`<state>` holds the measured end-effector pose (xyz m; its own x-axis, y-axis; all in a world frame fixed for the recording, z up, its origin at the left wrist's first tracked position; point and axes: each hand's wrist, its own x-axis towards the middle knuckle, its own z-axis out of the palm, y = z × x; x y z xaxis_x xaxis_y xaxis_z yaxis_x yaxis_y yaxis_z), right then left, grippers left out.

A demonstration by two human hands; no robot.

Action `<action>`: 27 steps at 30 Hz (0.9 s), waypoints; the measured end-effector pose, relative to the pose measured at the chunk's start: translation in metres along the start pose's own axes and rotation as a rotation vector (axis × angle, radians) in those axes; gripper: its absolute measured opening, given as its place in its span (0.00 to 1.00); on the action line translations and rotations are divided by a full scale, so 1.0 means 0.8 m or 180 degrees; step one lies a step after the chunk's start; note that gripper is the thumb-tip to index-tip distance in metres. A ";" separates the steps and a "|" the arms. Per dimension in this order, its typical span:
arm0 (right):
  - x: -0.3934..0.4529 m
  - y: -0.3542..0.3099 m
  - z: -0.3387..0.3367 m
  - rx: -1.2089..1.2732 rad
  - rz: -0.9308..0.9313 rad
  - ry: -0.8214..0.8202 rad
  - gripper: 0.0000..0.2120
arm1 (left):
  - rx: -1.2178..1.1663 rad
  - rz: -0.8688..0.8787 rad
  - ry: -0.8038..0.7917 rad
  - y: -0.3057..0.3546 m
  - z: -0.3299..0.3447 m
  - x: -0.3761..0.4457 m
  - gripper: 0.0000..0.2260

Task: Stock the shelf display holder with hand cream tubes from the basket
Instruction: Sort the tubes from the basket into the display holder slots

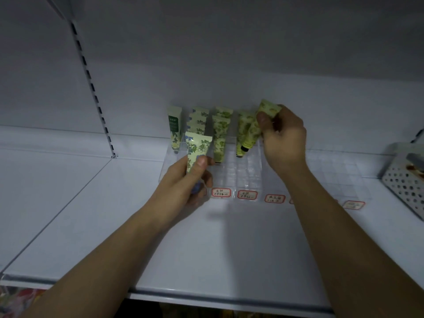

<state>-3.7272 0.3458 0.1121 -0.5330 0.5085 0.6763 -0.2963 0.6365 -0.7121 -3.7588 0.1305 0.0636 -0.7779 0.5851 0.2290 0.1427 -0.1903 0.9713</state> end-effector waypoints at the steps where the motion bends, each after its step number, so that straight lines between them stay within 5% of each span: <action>1: -0.002 0.002 0.000 -0.0126 -0.0082 -0.0100 0.04 | -0.0399 -0.0174 -0.0046 -0.001 0.000 0.002 0.17; 4: -0.009 0.003 0.005 -0.0443 -0.0264 -0.0465 0.01 | -0.1062 -0.0460 -0.0279 0.000 0.005 0.005 0.15; 11: -0.006 0.002 0.005 -0.0960 -0.0045 -0.0489 0.15 | -0.0886 -0.0340 -0.0468 -0.003 0.002 0.004 0.17; 15: -0.008 0.002 0.007 -0.1084 0.0160 -0.0560 0.15 | -0.0798 -0.0259 -0.0636 -0.004 -0.002 0.002 0.16; 22: -0.021 -0.031 0.008 -0.0231 -0.0372 0.0292 0.07 | -0.0721 -0.0092 -0.0678 -0.005 -0.002 0.002 0.17; 27: -0.038 -0.052 0.021 0.0719 0.0010 -0.1188 0.05 | -0.0887 -0.0124 -0.0736 -0.004 0.000 0.002 0.14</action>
<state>-3.7125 0.2943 0.1179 -0.7719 0.2393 0.5890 -0.4380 0.4715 -0.7654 -3.7603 0.1323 0.0607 -0.6159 0.7529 0.2317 -0.0812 -0.3533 0.9320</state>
